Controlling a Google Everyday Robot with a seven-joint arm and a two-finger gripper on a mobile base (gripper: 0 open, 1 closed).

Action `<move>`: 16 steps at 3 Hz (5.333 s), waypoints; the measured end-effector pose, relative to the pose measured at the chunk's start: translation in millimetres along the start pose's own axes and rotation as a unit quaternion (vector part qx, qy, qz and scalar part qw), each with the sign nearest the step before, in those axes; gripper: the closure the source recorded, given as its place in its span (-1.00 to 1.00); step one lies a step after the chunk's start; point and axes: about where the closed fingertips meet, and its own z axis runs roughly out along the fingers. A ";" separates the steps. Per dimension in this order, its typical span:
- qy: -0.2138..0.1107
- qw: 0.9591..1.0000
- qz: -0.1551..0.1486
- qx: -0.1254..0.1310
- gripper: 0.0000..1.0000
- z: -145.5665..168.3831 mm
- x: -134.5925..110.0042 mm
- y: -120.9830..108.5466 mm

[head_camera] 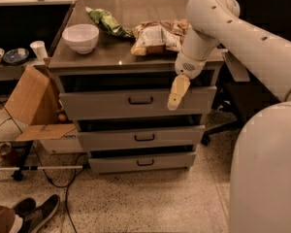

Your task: Open top drawer

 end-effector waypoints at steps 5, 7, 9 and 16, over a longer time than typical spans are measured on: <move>-0.044 0.999 0.001 -0.003 -1.00 61.8 -11.9 -10.8; -0.059 0.998 0.008 -0.012 -1.00 74.0 -16.3 -15.4; -0.120 0.992 0.005 0.028 -1.00 76.1 -17.5 -13.4; -0.151 0.987 0.004 0.051 -1.00 93.7 -15.7 -27.6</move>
Offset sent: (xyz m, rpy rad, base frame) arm 0.0021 0.0106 0.0023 0.0204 -0.0808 0.0304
